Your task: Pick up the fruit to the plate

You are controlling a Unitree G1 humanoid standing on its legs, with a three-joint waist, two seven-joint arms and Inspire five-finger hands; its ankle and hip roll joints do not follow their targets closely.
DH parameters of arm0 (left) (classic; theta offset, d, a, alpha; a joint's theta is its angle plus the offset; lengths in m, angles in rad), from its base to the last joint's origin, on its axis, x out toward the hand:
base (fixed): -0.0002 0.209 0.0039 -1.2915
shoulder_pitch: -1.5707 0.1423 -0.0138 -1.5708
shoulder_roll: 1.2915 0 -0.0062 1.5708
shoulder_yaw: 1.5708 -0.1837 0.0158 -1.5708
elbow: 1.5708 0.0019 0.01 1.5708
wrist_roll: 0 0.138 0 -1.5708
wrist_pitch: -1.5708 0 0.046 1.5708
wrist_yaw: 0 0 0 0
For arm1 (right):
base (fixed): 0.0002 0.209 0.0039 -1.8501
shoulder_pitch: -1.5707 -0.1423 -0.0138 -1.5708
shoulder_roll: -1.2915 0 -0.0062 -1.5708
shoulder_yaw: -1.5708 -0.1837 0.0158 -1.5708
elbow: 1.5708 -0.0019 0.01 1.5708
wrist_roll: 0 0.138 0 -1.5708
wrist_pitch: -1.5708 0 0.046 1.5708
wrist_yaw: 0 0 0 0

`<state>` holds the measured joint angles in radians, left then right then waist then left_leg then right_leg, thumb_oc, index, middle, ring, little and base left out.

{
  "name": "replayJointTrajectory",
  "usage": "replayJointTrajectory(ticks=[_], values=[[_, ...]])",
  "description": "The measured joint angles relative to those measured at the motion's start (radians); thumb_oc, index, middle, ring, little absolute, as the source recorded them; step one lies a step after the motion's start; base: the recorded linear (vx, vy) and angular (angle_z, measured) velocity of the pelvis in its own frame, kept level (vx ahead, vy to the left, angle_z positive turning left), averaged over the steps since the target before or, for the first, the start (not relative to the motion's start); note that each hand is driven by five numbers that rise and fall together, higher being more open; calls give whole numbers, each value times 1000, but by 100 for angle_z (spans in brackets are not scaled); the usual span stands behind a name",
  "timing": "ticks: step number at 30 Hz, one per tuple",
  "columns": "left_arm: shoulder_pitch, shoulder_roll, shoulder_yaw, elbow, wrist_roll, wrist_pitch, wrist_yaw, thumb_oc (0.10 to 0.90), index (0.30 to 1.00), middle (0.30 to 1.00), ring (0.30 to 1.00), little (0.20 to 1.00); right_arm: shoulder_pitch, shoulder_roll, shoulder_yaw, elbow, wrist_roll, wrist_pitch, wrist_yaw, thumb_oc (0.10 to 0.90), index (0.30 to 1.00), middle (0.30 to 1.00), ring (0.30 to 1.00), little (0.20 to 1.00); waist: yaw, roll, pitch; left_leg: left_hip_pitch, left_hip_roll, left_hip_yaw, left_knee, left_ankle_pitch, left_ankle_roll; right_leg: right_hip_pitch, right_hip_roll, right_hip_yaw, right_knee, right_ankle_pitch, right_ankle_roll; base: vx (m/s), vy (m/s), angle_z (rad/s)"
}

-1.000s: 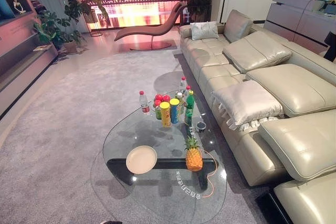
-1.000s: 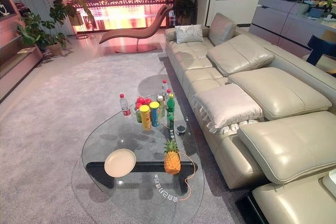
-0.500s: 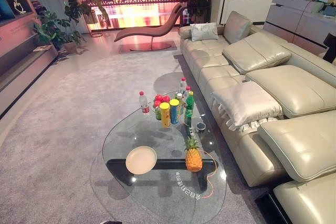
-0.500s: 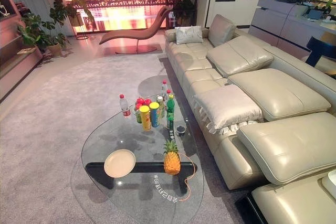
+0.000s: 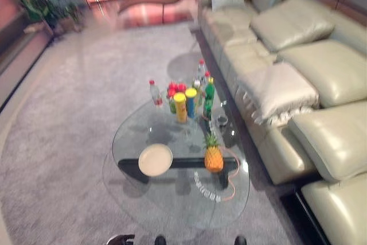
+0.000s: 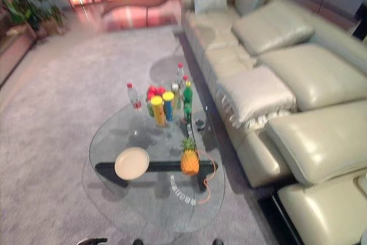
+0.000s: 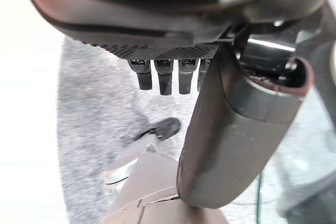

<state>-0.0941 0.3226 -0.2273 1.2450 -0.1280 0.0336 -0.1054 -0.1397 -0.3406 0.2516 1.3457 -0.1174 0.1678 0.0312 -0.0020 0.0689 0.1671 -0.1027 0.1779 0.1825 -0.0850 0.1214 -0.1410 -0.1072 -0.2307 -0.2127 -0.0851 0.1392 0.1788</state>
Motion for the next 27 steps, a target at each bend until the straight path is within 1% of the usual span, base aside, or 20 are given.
replayJointTrajectory(ticks=[2,3,4,5,7,10,11,12,13,14,16,18,22,23,27], values=[[-51,2,-6,-14,-35,-22,-17,800,900,900,900,900,-65,-14,1,-2,1,-1,-17,800,900,900,900,900,-2,12,73,-52,-8,-3,0,19,8,-53,-5,3,0,20,-2,-190,18,1],[-69,2,-11,-18,-63,-32,-27,800,900,900,900,900,-92,-21,0,-1,3,-2,-23,800,900,900,900,900,-2,16,96,-74,-10,-4,0,22,11,-73,-7,4,0,25,-3,-93,4,4],[-75,2,-12,-28,-82,-40,-33,800,900,900,900,900,-104,-23,0,-2,4,-6,-30,800,900,900,900,900,-2,16,110,-80,-11,-5,0,24,12,-78,-7,4,0,26,-3,-58,3,4],[-78,2,-15,-51,-121,-56,-40,800,900,900,900,900,-123,-26,-1,-12,12,-15,-43,800,900,900,900,900,-2,13,135,-89,-11,-7,0,27,12,-87,-8,4,0,26,-3,-55,-4,4],[-84,-1,-20,-85,-157,-71,-42,800,900,900,900,900,-139,-30,-3,-39,19,-32,-57,800,900,900,900,900,0,3,170,-96,-11,-10,0,28,12,-92,-7,4,-1,25,-3,-104,0,3],[-116,2,-27,-100,-220,-87,-66,800,900,900,900,900,-173,-48,-3,-43,64,-72,-76,800,900,900,900,900,1,-6,193,-139,-13,-13,0,32,15,-134,-9,3,-6,27,-7,-141,13,2],[-151,5,-26,-111,-272,-87,-78,800,900,900,900,900,-202,-68,-5,-57,87,-87,-86,800,900,900,900,900,1,-5,221,-167,-16,-13,0,40,16,-162,-11,5,-1,37,-4,-160,11,-1],[-163,8,-24,-115,-289,-87,-79,800,900,900,900,900,-214,-75,-5,-63,91,-90,-90,800,900,900,900,900,0,-5,233,-174,-16,-13,0,42,17,-171,-11,7,0,43,-4,-177,-5,-3],[-193,11,-20,-125,-326,-86,-78,800,900,900,900,900,-238,-89,-5,-77,107,-107,-109,800,900,900,900,900,0,-3,258,-193,-17,-12,0,51,19,-189,-11,10,1,52,-6,-156,-18,-4],[-234,12,-1,-137,-377,-89,-75,800,900,900,900,900,-266,-105,-5,-106,130,-135,-149,800,900,900,900,900,0,-3,296,-211,-18,-12,1,57,22,-209,-11,12,1,58,-7,-169,-22,-4],[-290,16,11,-153,-432,-98,-56,800,900,900,900,900,-303,-113,-10,-143,149,-173,-204,800,900,900,900,900,-1,-6,336,-248,-17,-13,19,57,22,-243,-12,23,13,60,-8,-130,-25,-2],[-339,18,12,-165,-478,-108,-34,800,900,900,900,900,-332,-114,-11,-169,165,-209,-251,800,900,900,900,900,-2,-7,356,-277,-17,-16,31,58,22,-270,-13,24,21,62,-9,-130,-30,2],[-389,25,12,-171,-527,-139,7,800,900,900,900,900,-359,-116,-11,-177,169,-257,-314,800,900,900,900,900,-2,-10,358,-313,-18,-27,44,58,22,-301,-14,19,33,60,-8,-104,-19,5],[-401,33,14,-182,-545,-148,22,800,900,900,900,900,-371,-121,-11,-179,169,-273,-329,800,900,900,900,900,-2,-10,358,-341,-18,-31,60,57,23,-329,-16,20,51,56,-10,-110,-25,3],[-427,45,34,-184,-546,-162,74,800,900,900,900,900,-402,-126,-11,-177,185,-290,-356,800,900,900,900,900,-3,-11,359,-420,-17,-54,114,54,27,-417,-25,22,146,21,-14,-66,-34,8]])
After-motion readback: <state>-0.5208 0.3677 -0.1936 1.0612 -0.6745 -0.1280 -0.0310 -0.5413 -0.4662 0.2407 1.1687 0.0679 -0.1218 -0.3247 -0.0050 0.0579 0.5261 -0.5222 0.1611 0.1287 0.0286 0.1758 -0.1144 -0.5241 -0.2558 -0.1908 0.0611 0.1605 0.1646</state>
